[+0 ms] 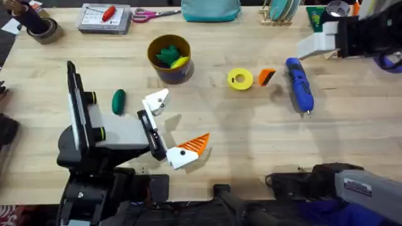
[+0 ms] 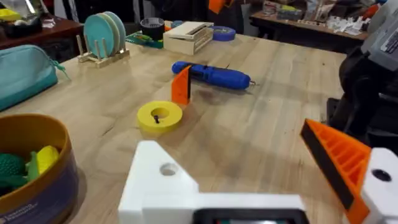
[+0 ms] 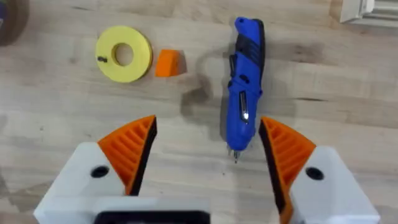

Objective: Pick up the gripper from the table and insert it into the empty holder that is missing its gripper. Then pick up a screw, insert it into the mounting hole, and use the screwdriver to tighten it. Finally, clean up the table by picking up the vegetable and placing it into the bucket.

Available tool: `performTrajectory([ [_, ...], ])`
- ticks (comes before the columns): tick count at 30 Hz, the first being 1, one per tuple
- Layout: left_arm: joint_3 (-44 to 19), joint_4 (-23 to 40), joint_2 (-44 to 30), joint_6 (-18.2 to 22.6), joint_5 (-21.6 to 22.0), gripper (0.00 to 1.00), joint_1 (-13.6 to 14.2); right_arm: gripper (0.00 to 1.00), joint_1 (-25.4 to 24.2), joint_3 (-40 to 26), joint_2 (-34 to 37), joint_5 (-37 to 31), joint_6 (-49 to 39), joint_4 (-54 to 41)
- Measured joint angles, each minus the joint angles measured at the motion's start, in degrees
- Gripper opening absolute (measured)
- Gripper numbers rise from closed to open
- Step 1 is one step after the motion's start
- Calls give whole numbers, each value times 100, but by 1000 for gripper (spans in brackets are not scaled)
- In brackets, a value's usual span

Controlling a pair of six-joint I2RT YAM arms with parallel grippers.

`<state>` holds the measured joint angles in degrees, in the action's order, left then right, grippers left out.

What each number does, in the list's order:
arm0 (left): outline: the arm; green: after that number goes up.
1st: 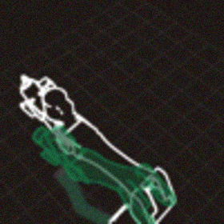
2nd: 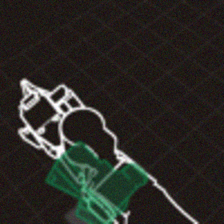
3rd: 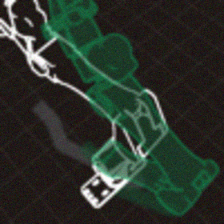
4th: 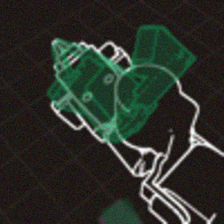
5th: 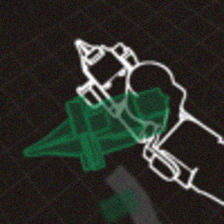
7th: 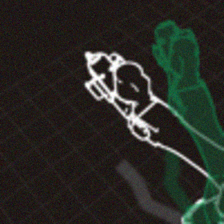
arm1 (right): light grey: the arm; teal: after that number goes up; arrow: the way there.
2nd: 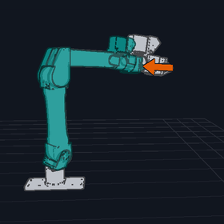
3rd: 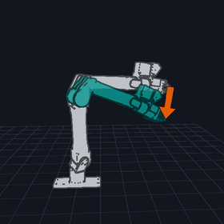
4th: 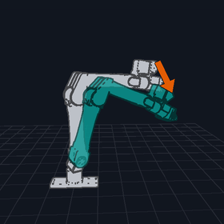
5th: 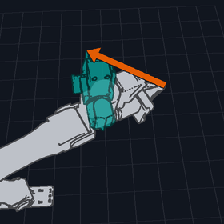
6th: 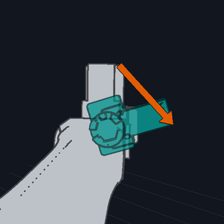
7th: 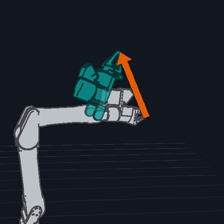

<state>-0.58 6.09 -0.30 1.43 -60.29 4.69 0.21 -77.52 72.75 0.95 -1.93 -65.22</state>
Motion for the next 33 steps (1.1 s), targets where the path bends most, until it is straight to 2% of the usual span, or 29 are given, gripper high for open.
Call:
performTrajectory([
  [8, 0, 0, 0, 0, 0, 985, 0, 989, 36, -2, 0, 460, 17, 7],
  [14, 0, 0, -2, 0, 0, 986, 0, 995, 449, -254, 2, 647, 284, -500],
  [18, 0, 0, 0, 0, 0, 986, 0, 995, 878, -683, 79, 611, 577, -752],
  [24, 0, 0, 0, 0, 0, 986, 0, 995, 1439, -1133, 565, 336, 1110, -1096],
  [33, 0, 0, 0, 0, 0, 986, 0, 995, 1541, -1148, 960, 86, 1510, -1166],
])
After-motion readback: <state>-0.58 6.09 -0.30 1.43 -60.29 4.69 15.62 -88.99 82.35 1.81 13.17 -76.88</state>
